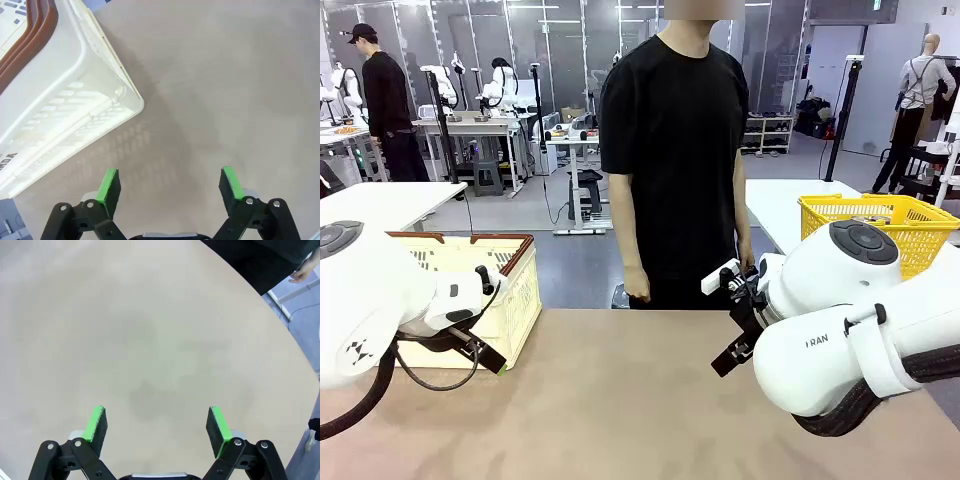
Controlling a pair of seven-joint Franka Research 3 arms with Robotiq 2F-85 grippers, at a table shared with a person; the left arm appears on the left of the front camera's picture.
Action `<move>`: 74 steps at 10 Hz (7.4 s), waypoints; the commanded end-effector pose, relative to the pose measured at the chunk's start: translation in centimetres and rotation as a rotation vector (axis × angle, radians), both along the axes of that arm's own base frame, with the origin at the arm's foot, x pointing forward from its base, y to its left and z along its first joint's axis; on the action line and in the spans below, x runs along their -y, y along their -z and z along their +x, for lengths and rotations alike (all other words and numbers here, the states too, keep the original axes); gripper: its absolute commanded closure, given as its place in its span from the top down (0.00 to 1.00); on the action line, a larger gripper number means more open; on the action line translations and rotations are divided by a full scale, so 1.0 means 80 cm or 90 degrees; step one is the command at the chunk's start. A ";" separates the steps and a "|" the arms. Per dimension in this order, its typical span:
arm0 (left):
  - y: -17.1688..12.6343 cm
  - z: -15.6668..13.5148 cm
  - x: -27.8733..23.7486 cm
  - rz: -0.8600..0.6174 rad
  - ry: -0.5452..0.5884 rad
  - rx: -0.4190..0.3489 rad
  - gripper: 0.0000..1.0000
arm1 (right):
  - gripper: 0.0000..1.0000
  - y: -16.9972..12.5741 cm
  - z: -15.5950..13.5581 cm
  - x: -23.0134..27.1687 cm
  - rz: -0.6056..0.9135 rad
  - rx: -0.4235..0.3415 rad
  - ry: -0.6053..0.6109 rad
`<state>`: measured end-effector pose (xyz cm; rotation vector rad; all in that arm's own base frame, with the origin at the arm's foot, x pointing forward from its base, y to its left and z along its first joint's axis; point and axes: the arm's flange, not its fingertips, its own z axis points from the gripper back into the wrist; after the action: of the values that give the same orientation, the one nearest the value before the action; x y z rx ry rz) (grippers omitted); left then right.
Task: Place the drinks into the Shopping basket.
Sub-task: Pick up one drink and place it into the Shopping basket.
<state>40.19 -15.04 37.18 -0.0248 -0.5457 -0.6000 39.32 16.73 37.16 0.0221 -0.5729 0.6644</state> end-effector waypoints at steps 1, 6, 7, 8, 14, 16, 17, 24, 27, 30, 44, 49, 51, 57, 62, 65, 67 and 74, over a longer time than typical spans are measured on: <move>0.000 0.000 0.000 0.000 0.000 0.000 1.00 | 1.00 0.000 0.000 0.000 0.000 0.000 0.000; 0.000 0.000 0.000 0.000 0.000 0.000 1.00 | 1.00 0.000 0.000 0.000 0.000 0.000 0.000; 0.000 0.000 0.000 0.000 0.000 0.000 1.00 | 1.00 0.000 0.000 0.000 0.000 0.000 0.000; 0.000 0.000 0.000 0.000 0.000 0.000 1.00 | 1.00 0.000 0.000 0.000 0.000 0.000 0.000; 0.000 0.000 0.000 0.000 0.000 0.000 1.00 | 1.00 0.000 0.000 0.000 0.000 0.000 0.000; 0.000 0.000 0.000 0.000 0.000 0.000 1.00 | 1.00 0.000 0.000 0.000 0.000 0.000 0.000; 0.000 0.000 0.000 0.000 0.000 0.000 1.00 | 1.00 0.000 0.000 0.000 0.000 0.000 0.000; -0.075 -0.037 0.046 -0.030 0.055 0.056 1.00 | 1.00 -0.092 -0.017 -0.049 -0.020 0.068 0.027; -0.128 -0.061 0.061 -0.032 0.082 0.103 1.00 | 1.00 -0.161 -0.050 -0.069 -0.047 0.139 0.042; -0.146 -0.080 0.072 -0.022 0.128 0.127 1.00 | 1.00 -0.174 -0.071 -0.078 -0.047 0.164 0.043; -0.121 -0.067 0.037 -0.037 0.065 0.088 1.00 | 1.00 -0.160 -0.065 -0.030 0.002 0.117 0.124; -0.014 -0.061 -0.088 -0.092 -0.163 -0.036 1.00 | 1.00 -0.059 -0.068 0.073 0.114 -0.033 0.322; -0.005 -0.068 -0.103 -0.085 -0.233 -0.029 1.00 | 1.00 -0.040 -0.073 0.081 0.136 -0.054 0.370; -0.036 0.011 -0.102 -0.081 -0.220 -0.048 1.00 | 1.00 -0.087 0.018 0.064 0.119 -0.084 0.378; -0.036 0.011 -0.102 -0.081 -0.220 -0.048 1.00 | 1.00 -0.087 0.018 0.064 0.119 -0.084 0.378; -0.036 0.011 -0.102 -0.081 -0.220 -0.048 1.00 | 1.00 -0.087 0.018 0.064 0.119 -0.084 0.378; -0.036 0.011 -0.102 -0.081 -0.220 -0.048 1.00 | 1.00 -0.087 0.018 0.064 0.119 -0.084 0.378; -0.036 0.011 -0.102 -0.081 -0.220 -0.048 1.00 | 1.00 -0.087 0.018 0.064 0.119 -0.084 0.378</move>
<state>41.02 -7.10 40.17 -0.0686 -0.5031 -0.2300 40.72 11.58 44.13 0.0672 -0.4787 0.0210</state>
